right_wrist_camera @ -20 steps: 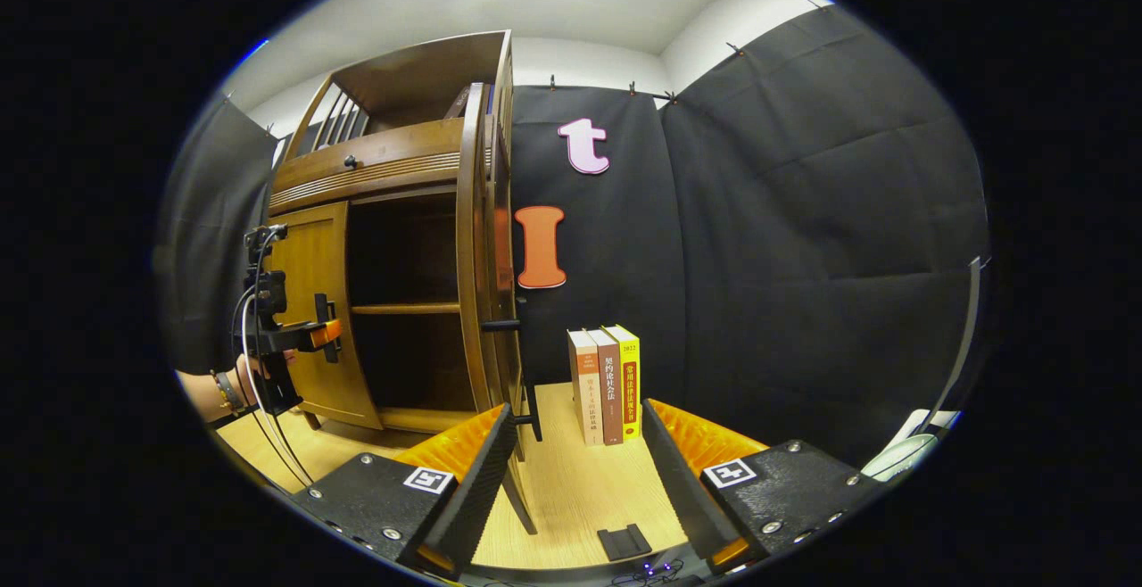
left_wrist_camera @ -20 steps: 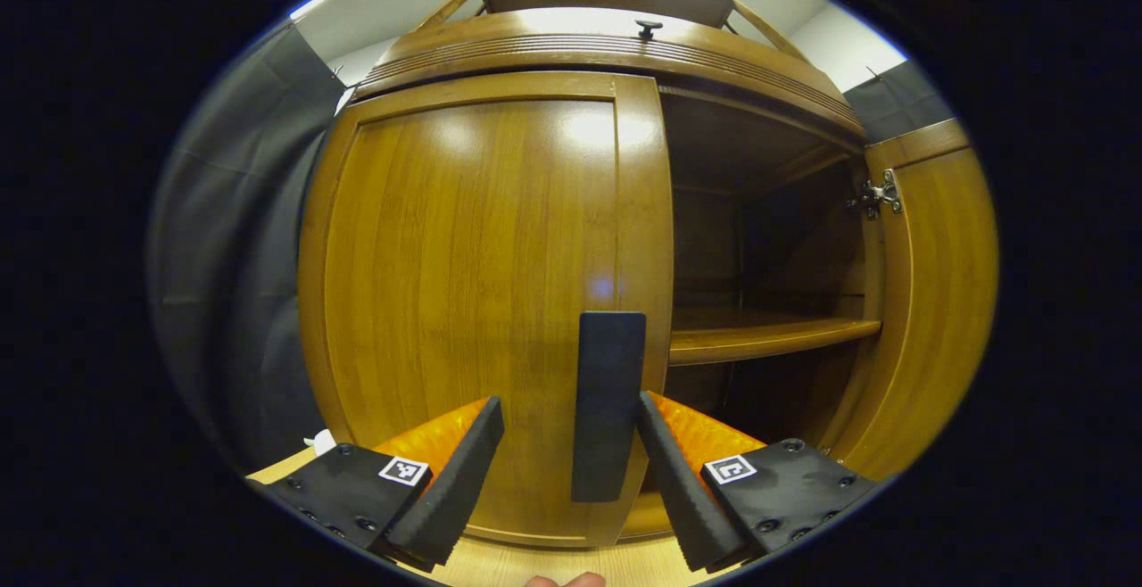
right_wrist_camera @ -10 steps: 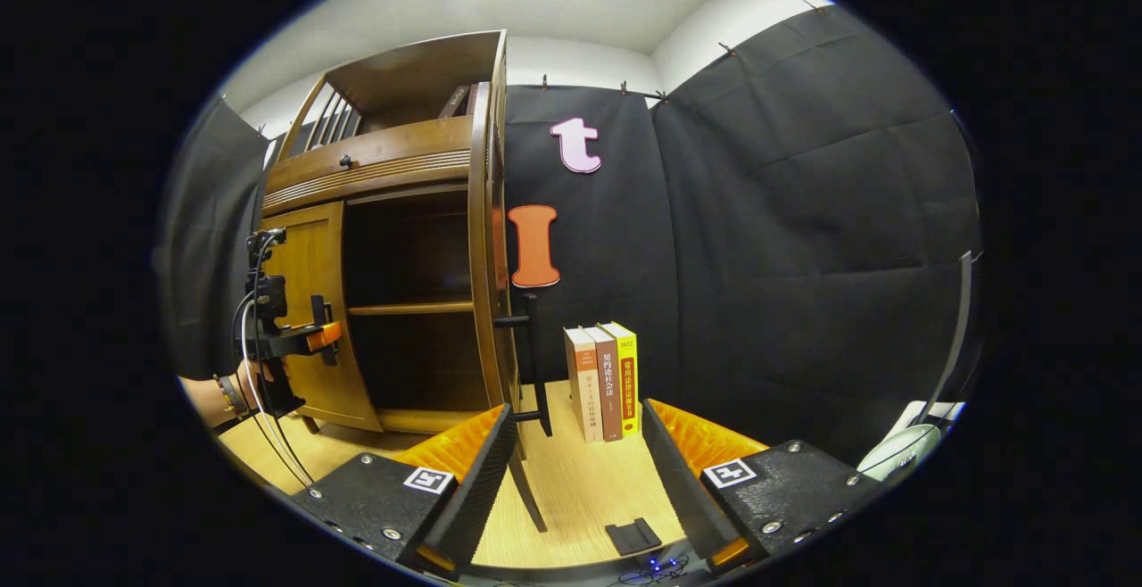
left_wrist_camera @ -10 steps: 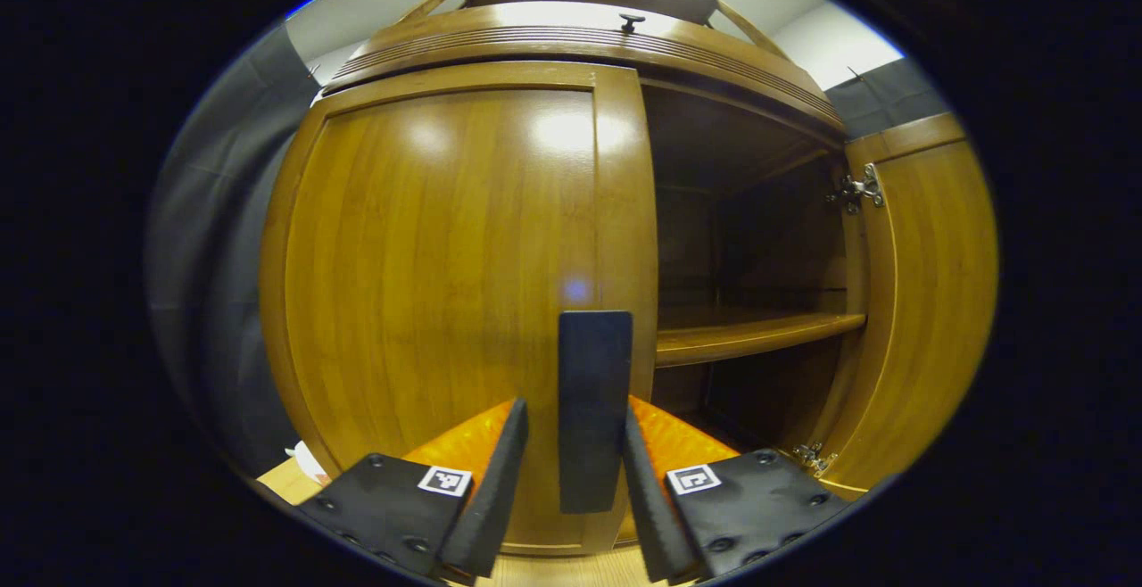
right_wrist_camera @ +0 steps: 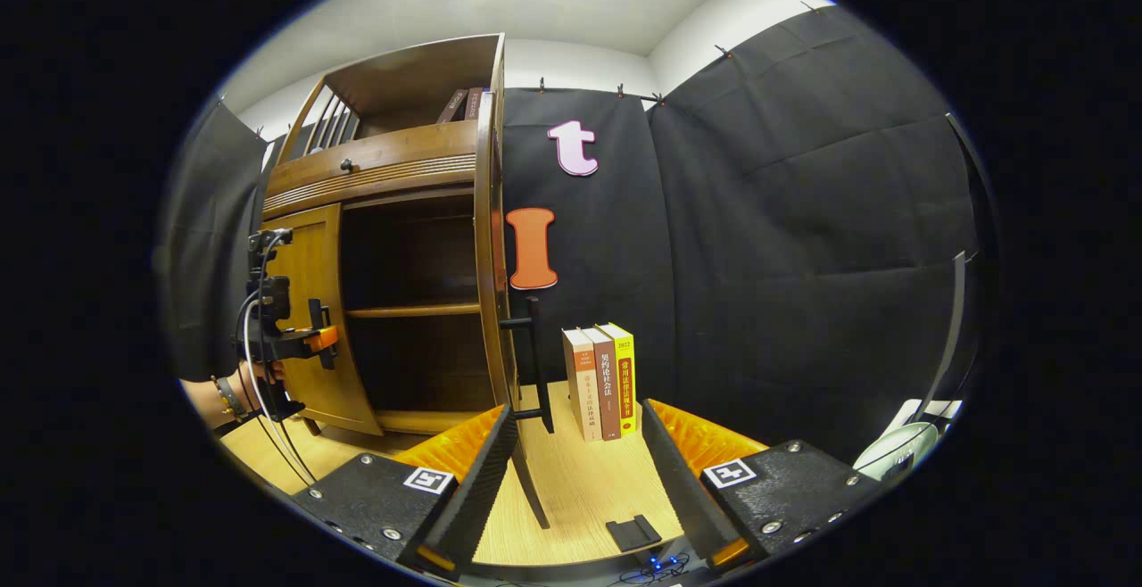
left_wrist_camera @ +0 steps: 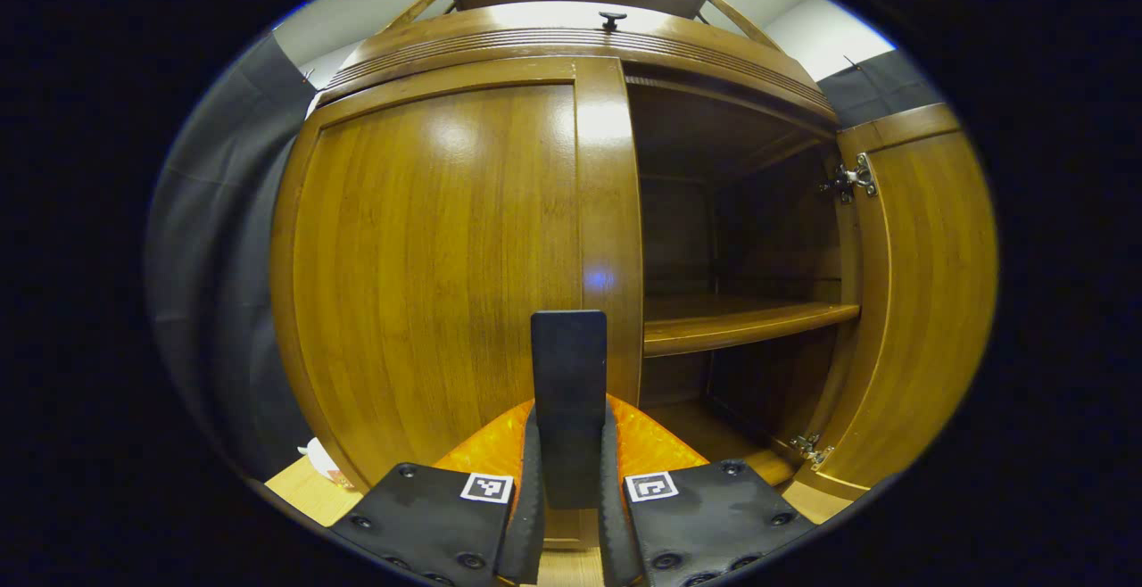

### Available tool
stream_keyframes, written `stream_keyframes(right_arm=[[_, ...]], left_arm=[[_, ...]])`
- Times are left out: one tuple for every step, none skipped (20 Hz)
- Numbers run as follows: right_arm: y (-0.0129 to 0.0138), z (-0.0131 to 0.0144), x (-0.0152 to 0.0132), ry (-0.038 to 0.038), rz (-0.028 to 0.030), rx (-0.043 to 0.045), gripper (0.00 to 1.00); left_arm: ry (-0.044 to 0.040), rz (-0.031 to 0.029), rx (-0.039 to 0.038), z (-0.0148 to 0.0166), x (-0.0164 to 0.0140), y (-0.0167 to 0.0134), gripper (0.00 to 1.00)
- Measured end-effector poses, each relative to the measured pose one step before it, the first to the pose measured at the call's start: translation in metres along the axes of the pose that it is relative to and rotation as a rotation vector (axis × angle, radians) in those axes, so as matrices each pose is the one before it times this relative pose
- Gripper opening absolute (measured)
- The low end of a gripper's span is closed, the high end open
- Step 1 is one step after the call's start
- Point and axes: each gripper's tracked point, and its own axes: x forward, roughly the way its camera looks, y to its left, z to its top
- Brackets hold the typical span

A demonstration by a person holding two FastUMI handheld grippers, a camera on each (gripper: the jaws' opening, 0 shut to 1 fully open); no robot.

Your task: Open the right door of the double-door shoe cabinet with the right hand, and open the left door with the left hand.

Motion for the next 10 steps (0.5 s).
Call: stream_keyframes(right_arm=[[0.00120,0.00056,0.00176,-0.00282,0.00466,-0.00006,0.86],[-0.00052,0.00111,0.00056,-0.00204,0.00449,0.00109,0.86],[0.00030,0.00076,0.00008,-0.00357,0.00737,0.00183,0.86],[0.00059,0.00088,-0.00006,-0.00476,0.00982,-0.00055,0.87],[-0.00076,-0.00048,0.00054,-0.00057,0.00366,-0.00365,0.87],[-0.00102,-0.00072,0.00159,0.00060,0.00666,-0.00424,0.87],[0.00053,-0.00075,0.00098,-0.00100,0.01416,-0.00441,0.87],[0.00175,0.00003,0.00237,0.00210,0.01724,-0.00814,0.87],[-0.00109,-0.00125,0.00214,0.00913,0.00822,-0.01198,0.87],[-0.00218,-0.00046,0.00166,0.00035,0.00726,-0.01298,0.87]], left_arm=[[0.01568,0.00614,0.00587,-0.00079,-0.00687,0.00205,0.34],[0.00651,0.01615,0.00690,-0.00069,-0.01173,0.00279,0.34],[-0.00597,0.02098,0.00105,0.00020,-0.01525,0.00244,0.34],[-0.01392,0.02158,0.00281,0.00198,-0.01387,0.00382,0.30],[-0.00182,0.02187,0.00594,0.00001,-0.01581,0.00627,0.29],[-0.00716,0.02463,0.00378,0.00127,-0.01478,0.00849,0.29],[-0.00418,0.02460,0.00144,0.00052,-0.01576,0.00943,0.29],[-0.00550,0.02592,-0.00205,0.00163,-0.01096,0.00953,0.29],[0.00124,0.01294,-0.00427,0.00067,-0.01121,0.00687,0.29],[0.00284,0.01299,-0.00204,0.00081,-0.01015,0.00855,0.28]])
